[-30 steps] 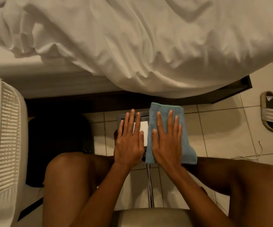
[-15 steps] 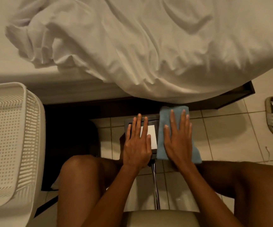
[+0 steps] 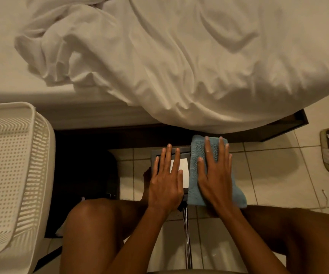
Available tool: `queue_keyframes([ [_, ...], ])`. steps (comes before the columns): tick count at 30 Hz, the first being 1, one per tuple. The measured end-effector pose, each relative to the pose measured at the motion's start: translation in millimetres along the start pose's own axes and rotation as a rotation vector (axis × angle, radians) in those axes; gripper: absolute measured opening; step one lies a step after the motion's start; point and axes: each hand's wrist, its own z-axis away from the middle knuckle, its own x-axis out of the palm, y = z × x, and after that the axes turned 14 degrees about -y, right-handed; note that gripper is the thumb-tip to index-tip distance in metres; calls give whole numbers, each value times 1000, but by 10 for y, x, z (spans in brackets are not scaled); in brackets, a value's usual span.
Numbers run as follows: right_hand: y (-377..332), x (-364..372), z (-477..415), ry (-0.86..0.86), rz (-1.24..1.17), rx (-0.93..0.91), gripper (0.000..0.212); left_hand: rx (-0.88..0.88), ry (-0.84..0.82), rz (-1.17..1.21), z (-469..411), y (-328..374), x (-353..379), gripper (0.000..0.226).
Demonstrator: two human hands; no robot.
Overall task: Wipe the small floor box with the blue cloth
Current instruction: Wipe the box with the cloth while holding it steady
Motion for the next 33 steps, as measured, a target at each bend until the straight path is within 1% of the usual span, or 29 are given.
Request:
queue_keyframes([
  [2, 27, -47, -138, -22, 60, 0, 61, 3, 10, 7, -7, 1, 10, 60],
  [5, 44, 100, 44, -39, 163, 3, 63, -1, 13, 8, 2, -1, 18, 60],
  [8, 26, 249, 228, -80, 191, 5, 67, 2, 14, 38, -4, -2, 15, 62],
  [10, 20, 180, 68, -98, 221, -34, 68, 2, 19, 44, -11, 3, 14, 62],
  [12, 44, 22, -147, -108, 199, -40, 68, 0, 27, 33, -18, 10, 11, 61],
  [13, 68, -22, -180, -88, 174, -9, 68, 1, 22, 25, -14, 14, 8, 61],
  [16, 44, 134, 103, -36, 182, 102, 68, 0, 13, 28, 25, 12, 9, 61],
  [18, 1, 246, 220, -52, 204, 72, 69, -7, 11, 54, -2, 26, 1, 62],
  [21, 43, 84, -89, -91, 229, -2, 69, -2, 6, 64, -25, 49, -20, 62],
  [23, 75, 54, -107, -33, 184, 51, 69, 2, 7, 55, -11, 38, -3, 60],
  [25, 37, 212, 131, 1, 163, 114, 70, -1, 9, 49, 7, 15, 19, 60],
  [27, -6, 374, 283, -32, 227, 67, 71, -8, 10, 39, -14, 2, 29, 62],
  [29, 26, 294, 92, -87, 289, -3, 72, -9, 15, 38, -36, 2, 30, 62],
  [31, 35, 84, -186, -89, 254, 15, 70, -7, 28, 30, -50, 6, 36, 61],
  [33, 52, 2, -184, -42, 186, 33, 68, -4, 23, 19, -35, 11, 36, 60],
])
